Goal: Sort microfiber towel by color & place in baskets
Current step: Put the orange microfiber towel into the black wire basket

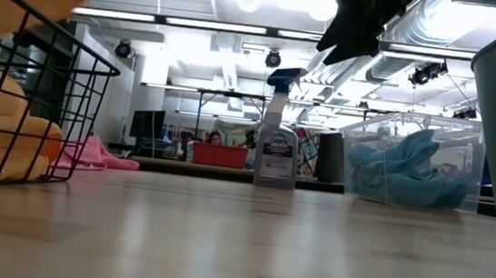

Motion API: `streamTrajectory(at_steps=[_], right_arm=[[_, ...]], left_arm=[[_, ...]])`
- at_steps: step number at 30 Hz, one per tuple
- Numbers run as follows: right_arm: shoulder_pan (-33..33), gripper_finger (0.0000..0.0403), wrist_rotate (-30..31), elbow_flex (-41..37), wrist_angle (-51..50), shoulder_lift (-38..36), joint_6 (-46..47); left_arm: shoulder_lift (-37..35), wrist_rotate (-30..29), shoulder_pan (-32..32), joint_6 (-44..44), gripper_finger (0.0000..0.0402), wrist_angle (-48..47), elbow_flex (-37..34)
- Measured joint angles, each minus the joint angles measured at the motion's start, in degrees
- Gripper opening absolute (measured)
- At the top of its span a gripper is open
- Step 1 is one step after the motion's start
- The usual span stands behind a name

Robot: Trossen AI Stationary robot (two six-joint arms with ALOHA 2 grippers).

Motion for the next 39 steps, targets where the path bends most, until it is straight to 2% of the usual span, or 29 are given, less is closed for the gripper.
streamTrajectory(at_steps=[6, 9, 13, 18, 21, 25, 27, 33, 35, 39], right_arm=[[0.0, 0.0256, -0.01, 0.0, -0.43, 0.01, 0.24], [0.0, 0.0256, 0.01, 0.0, -0.62, 0.01, -0.02], [-0.27, 0.0256, 0.01, 0.0, -0.61, 0.01, -0.52], [-0.72, 0.0256, 0.03, 0.0, -0.59, 0.01, -2.75], [-0.93, 0.0256, 0.03, 0.0, -0.61, 0.01, -3.23], [-1.14, 0.0256, 0.03, 0.0, -0.63, 0.01, -3.7], [-1.14, 0.0256, 0.03, 0.0, -0.65, 0.03, -4.54], [-1.14, 0.0256, -0.72, 0.02, -1.55, 0.03, -6.05], [-1.12, 0.0256, -0.76, 0.02, -1.53, 0.03, -6.16], [-1.13, 0.0256, -0.9, 0.02, -1.55, 0.03, -6.16]], left_arm=[[4.38, -1.62, -5.78, -5.72, 0.0, -22.59, 0.0], [7.86, -3.59, -7.5, -7.66, 0.0, -28.06, -0.02], [13.52, -3.87, -9.6, -4.83, 0.0, -22.51, -0.02], [21.28, -3.19, -13.75, 5.54, 0.0, -10.54, -0.02], [25.08, -2.8, -16.45, 6.89, 0.0, -10.12, -0.3], [26.05, 3.43, -20.49, 2.23, 0.0, -5.19, -7.06], [25.08, 4.31, -22.89, -2.18, 0.0, -1.86, -12.16], [20.89, -5.55, -25.16, -14.83, 0.0, 6.95, -24.1], [20.8, -6.47, -24.63, -16.31, 0.0, 10.01, -26.32], [22.2, -6.56, -23.75, -16.66, 0.0004, 9.98, -28.16]])
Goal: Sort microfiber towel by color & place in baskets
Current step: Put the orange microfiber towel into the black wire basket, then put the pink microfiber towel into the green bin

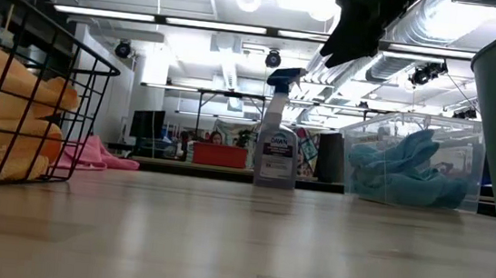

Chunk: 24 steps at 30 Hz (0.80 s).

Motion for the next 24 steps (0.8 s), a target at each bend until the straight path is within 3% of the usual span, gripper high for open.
streamTrajectory(at_steps=[6, 18, 21, 24], right_arm=[[-0.01, 0.0256, -0.1, 0.0, 0.0, 0.0, -0.01], [-0.01, 0.0256, -0.16, 0.0, 0.0, 0.0, 0.52], [-0.01, 0.0256, -0.16, 0.0, 0.0, 0.0, 0.58], [0.01, 0.0256, -0.17, 0.0, 0.02, 0.0, 0.81]], left_arm=[[-0.13, 4.26, 2.73, 5.65, 0.0055, -0.79, 3.07], [-1.52, 4.91, 12.28, 22.07, 0.0202, -10.7, 19.84], [-1.41, -0.37, 18.67, 29.44, 0.0219, -15.47, 21.58], [-1.11, -11.85, 27.49, 35.94, 0.0224, -19.32, 21.63]])
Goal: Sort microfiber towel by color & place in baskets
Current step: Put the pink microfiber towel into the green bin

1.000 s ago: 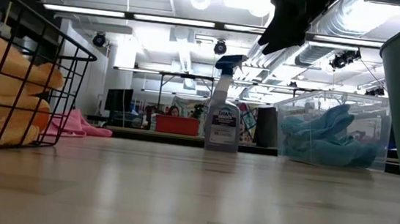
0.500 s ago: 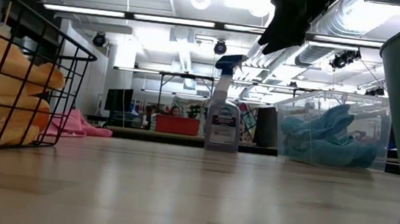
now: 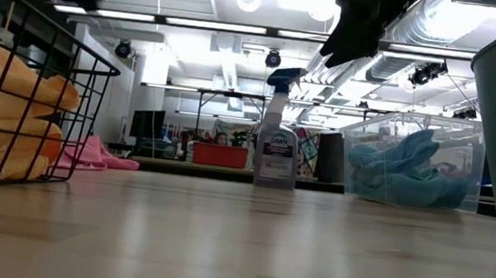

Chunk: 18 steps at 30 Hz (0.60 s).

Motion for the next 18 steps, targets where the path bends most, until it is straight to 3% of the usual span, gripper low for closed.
streamTrajectory(at_steps=[3, 5, 12, 18], right_arm=[[-0.02, 0.0256, -0.02, 0.0, 0.02, 0.0, 1.7], [0.0, 0.0256, -0.02, 0.0, 0.04, 0.0, 2.28], [-0.02, 0.0256, 0.4, 0.0, 0.04, 0.0, 4.37], [-0.02, 0.0256, 1.87, 0.02, 0.58, 0.0, 4.8]], left_arm=[[1.59, -9.17, 10.95, 4.08, 0.0225, -4.9, -0.42], [2.22, -11.69, 18.74, 4.9, 0.0225, -6.22, -2.43], [2.48, -9.02, 40.22, 8.92, 0.0225, 1.67, -15.67], [3.5, -4.01, 49.79, 8.6, 0.0225, 10.22, -22.61]])
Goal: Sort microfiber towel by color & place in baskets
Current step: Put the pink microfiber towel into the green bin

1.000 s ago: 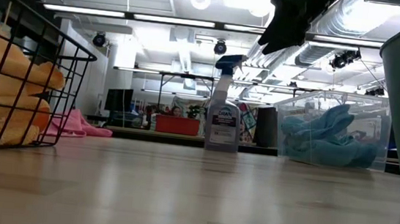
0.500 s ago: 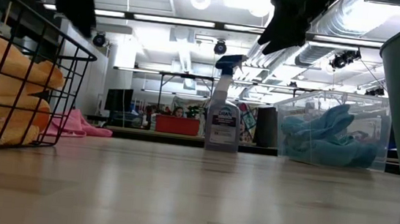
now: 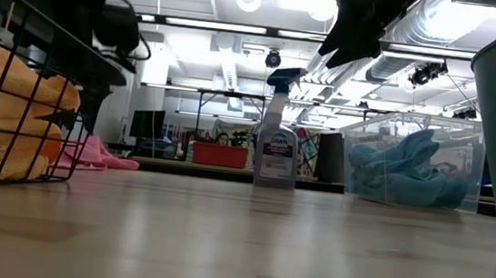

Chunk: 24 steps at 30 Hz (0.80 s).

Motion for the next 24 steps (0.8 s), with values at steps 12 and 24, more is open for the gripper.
streamTrajectory(at_steps=[12, 24], right_arm=[[0.01, 0.0256, 1.35, 0.0, 1.39, 0.0, 1.66], [1.22, 0.0256, 1.45, 0.0, 0.76, 0.0, 5.33]], left_arm=[[12.81, -10.14, 6.69, 7.26, 0.0225, 5.83, -0.34], [21.39, -13.87, 8.05, 10.7, 0.0204, 11.35, 0.01]])
